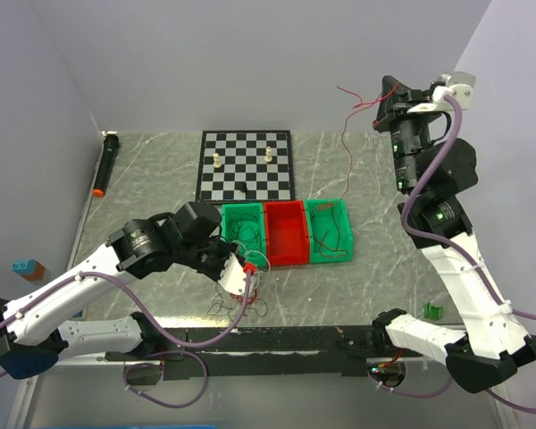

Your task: Untangle the cables

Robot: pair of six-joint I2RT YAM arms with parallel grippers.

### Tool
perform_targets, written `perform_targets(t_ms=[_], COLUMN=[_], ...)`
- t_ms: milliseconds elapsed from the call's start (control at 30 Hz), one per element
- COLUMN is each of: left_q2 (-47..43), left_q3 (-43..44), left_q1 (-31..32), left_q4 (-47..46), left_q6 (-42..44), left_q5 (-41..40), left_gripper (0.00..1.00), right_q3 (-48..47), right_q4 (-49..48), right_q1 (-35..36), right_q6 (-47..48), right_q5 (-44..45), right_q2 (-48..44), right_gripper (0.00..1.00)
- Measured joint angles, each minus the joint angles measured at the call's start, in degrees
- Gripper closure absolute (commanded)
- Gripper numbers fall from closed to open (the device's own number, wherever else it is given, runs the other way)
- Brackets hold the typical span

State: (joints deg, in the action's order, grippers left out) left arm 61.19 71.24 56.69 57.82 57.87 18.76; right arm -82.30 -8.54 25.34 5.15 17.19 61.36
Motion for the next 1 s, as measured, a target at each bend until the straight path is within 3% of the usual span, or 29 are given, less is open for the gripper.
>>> perform_targets(t_ms=[733,1000], left_q2=[0.0,0.0], left_q3=[0.0,0.0], left_q1=[0.0,0.0], left_q4=[0.0,0.0], left_q6=[1.0,1.0], left_q5=[-0.6,-0.6], left_gripper=[0.99,0.99], right_q3=[10.9,19.4], right_q4=[0.6,1.5], right_q1=[-1.7,-2.5], right_q6=[-0.5,-7.1], right_q5=[2.1,2.2], right_q2=[-2.6,-2.5], right_gripper=[1.0,1.0])
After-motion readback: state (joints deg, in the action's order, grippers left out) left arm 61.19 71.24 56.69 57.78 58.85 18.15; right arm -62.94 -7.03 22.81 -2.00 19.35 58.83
